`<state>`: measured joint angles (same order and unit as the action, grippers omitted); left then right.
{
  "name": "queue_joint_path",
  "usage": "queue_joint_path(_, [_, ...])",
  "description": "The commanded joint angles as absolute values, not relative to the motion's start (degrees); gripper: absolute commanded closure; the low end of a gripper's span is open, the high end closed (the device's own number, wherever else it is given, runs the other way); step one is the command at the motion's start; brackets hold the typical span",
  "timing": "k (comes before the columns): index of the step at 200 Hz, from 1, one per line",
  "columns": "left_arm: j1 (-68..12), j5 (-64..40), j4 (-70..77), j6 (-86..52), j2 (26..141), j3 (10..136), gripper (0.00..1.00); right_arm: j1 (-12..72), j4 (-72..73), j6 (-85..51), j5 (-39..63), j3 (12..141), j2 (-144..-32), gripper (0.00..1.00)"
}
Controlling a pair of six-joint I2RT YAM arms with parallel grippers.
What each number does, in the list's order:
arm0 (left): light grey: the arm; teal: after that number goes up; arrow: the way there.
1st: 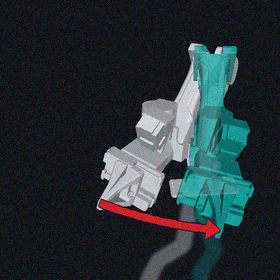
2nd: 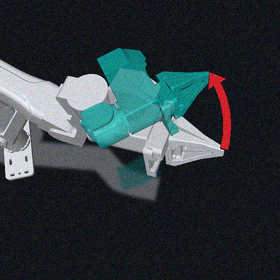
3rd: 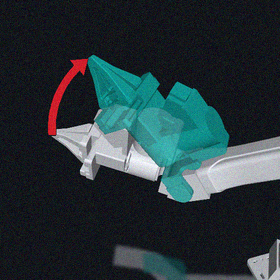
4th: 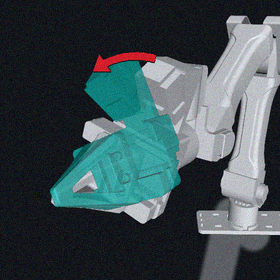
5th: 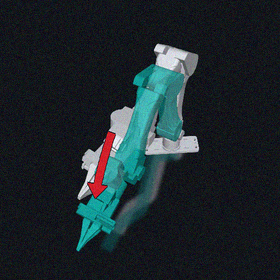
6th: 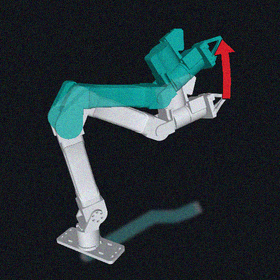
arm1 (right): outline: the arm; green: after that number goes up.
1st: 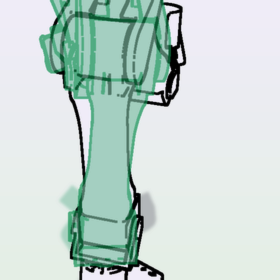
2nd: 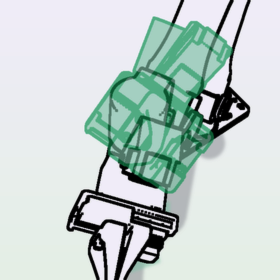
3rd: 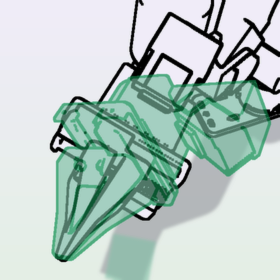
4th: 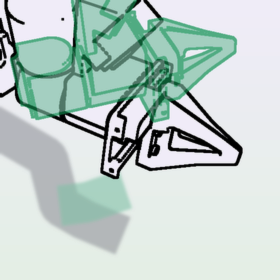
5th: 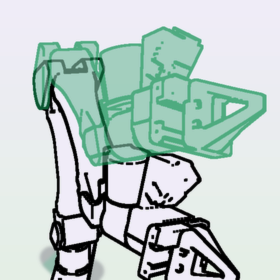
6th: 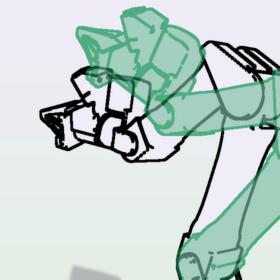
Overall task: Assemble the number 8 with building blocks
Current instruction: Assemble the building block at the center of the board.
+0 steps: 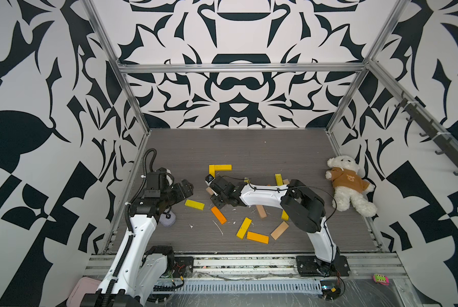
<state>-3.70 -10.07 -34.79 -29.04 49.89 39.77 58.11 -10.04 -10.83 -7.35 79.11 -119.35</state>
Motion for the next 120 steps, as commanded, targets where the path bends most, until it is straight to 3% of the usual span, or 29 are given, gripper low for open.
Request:
queue_joint_path(1, [-3.5,-12.0,-34.3,-27.5,49.0,39.4,0.01,57.1,-10.9,-7.7,-6.7,75.8,-114.9,0.78])
queue_joint_path(38, [-3.4,-13.2,-33.6,-27.3,48.7,39.0,0.01,53.3,-10.8,-6.7,-3.7,72.0,-112.2,0.78])
queue_joint_path(120, [-3.5,-14.1,-32.7,-27.0,49.7,38.1,0.01,50.1,-15.4,0.4,-2.1,78.0,-116.6,0.76])
